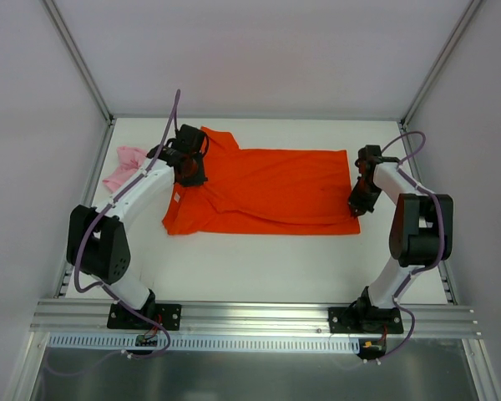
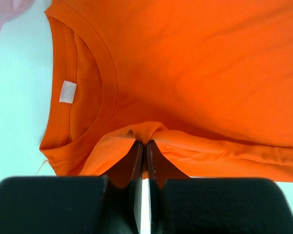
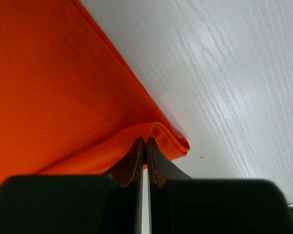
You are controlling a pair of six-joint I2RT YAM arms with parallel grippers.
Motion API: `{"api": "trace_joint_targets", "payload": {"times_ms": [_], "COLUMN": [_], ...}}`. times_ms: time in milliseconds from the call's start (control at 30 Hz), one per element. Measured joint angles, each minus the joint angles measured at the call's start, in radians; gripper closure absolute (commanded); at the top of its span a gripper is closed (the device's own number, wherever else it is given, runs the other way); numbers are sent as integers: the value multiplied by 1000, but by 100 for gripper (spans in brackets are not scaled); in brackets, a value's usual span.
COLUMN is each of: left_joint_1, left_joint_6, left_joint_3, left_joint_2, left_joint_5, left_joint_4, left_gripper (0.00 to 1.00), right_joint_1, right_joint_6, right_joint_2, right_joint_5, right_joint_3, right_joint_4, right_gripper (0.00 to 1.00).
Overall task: Fold and stack the t-shirts
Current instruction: Fold the flattened tshirt in 1/3 of the way
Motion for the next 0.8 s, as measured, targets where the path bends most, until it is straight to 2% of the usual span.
{"api": "trace_joint_targets", "payload": {"times_ms": [400, 800], "left_joint_1": [0, 19], "left_joint_6": [20, 35], "left_joint_3": [14, 15], "left_joint_2": [34, 74], "left_joint_5": [0, 3], "left_joint_4": [19, 68], "left_gripper": [100, 100], "right_joint_1": [-2, -3], "right_joint_6": [37, 78], "right_joint_2": [5, 5], "right_joint_5": [4, -24], "right_joint_3": [0, -8], "right_joint_4": [23, 129], "right_gripper": [99, 99]}}
